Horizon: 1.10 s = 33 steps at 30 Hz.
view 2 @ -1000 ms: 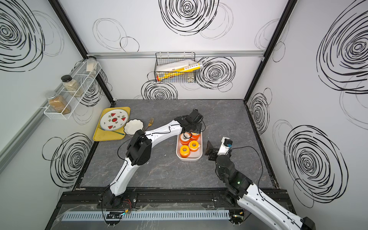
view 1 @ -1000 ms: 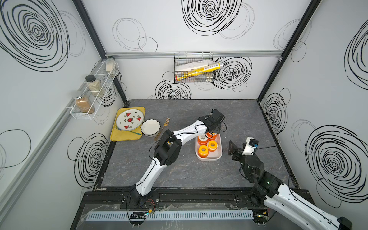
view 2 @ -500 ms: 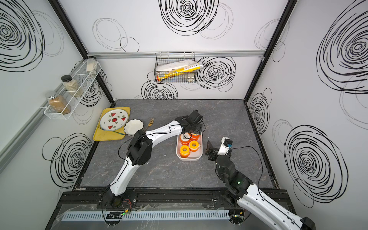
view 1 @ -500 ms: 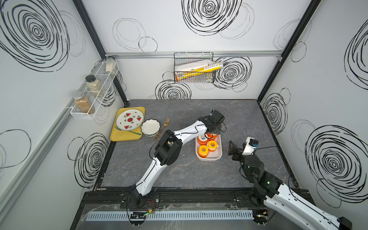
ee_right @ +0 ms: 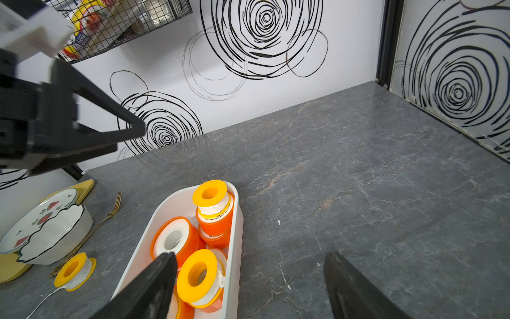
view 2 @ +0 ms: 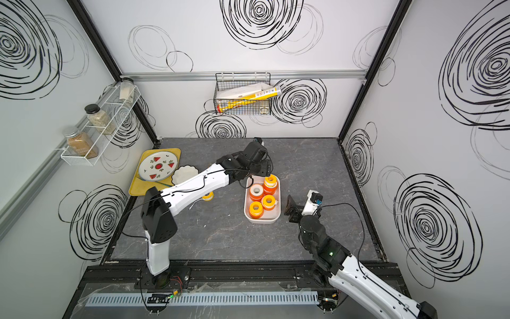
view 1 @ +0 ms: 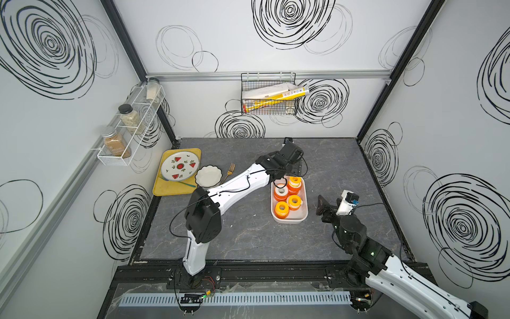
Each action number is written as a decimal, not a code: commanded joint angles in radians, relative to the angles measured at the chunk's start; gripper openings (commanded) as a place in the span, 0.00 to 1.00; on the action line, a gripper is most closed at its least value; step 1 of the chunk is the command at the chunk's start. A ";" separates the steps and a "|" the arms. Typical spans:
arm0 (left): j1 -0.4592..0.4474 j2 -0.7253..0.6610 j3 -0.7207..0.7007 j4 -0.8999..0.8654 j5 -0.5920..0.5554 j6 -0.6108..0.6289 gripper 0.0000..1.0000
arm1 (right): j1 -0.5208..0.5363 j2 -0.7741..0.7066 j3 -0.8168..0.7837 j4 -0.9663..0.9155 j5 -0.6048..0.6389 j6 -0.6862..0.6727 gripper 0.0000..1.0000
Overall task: Put the sealing tape into the storage box
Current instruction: Place the sealing tape in the storage box, then pick up the sealing tape at the center of the board.
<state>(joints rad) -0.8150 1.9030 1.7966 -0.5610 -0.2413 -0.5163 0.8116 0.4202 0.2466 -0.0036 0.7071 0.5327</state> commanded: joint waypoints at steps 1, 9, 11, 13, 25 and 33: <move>0.019 -0.126 -0.140 0.031 -0.062 -0.011 0.78 | -0.005 -0.015 -0.012 0.001 0.019 0.009 0.88; 0.083 -0.484 -0.479 0.048 -0.074 -0.030 0.79 | -0.005 -0.014 -0.010 0.000 0.021 0.009 0.88; 0.093 -0.578 -0.561 0.038 -0.094 -0.035 0.80 | -0.005 -0.012 -0.009 0.000 0.020 0.009 0.89; 0.101 -0.665 -0.619 0.026 -0.105 -0.035 0.80 | -0.005 -0.013 -0.008 0.000 0.020 0.009 0.89; 0.200 -1.062 -0.868 -0.088 -0.186 0.007 0.82 | -0.005 0.084 0.034 0.041 -0.043 -0.040 0.92; 0.221 -1.156 -0.942 -0.053 -0.175 0.010 0.84 | -0.005 0.423 0.199 0.113 -0.300 -0.146 0.88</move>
<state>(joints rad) -0.6003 0.7612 0.8722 -0.6495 -0.4122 -0.5224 0.8089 0.7635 0.3828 0.0380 0.5308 0.4431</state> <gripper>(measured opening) 0.836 0.891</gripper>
